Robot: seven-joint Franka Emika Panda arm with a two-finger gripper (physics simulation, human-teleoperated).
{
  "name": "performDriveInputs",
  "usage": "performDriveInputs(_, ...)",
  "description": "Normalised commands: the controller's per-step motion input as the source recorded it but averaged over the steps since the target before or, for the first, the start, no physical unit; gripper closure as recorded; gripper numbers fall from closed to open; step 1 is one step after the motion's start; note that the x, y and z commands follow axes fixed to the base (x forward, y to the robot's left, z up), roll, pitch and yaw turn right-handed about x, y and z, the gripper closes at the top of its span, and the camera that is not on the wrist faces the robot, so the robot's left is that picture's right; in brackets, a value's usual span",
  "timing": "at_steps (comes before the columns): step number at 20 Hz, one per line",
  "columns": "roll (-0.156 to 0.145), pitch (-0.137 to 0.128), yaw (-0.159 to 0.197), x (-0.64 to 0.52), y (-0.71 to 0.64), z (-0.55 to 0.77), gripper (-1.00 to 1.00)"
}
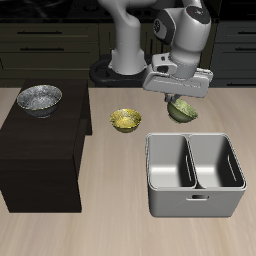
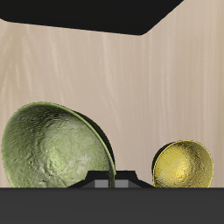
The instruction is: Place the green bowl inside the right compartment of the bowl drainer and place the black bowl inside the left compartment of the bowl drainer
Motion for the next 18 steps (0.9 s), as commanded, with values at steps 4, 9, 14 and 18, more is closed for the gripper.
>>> performDriveInputs(4,-0.021,-0.083,0.011,0.07,-0.18,0.54,1.0)
performDriveInputs(9,0.026,-0.072,0.004,0.1,-0.13,0.6,1.0)
performDriveInputs(14,-0.009,-0.062,-0.003,0.16,-0.21,0.43,1.0)
performDriveInputs(18,0.003,-0.014,-0.017,0.15,-0.17,0.24,1.0)
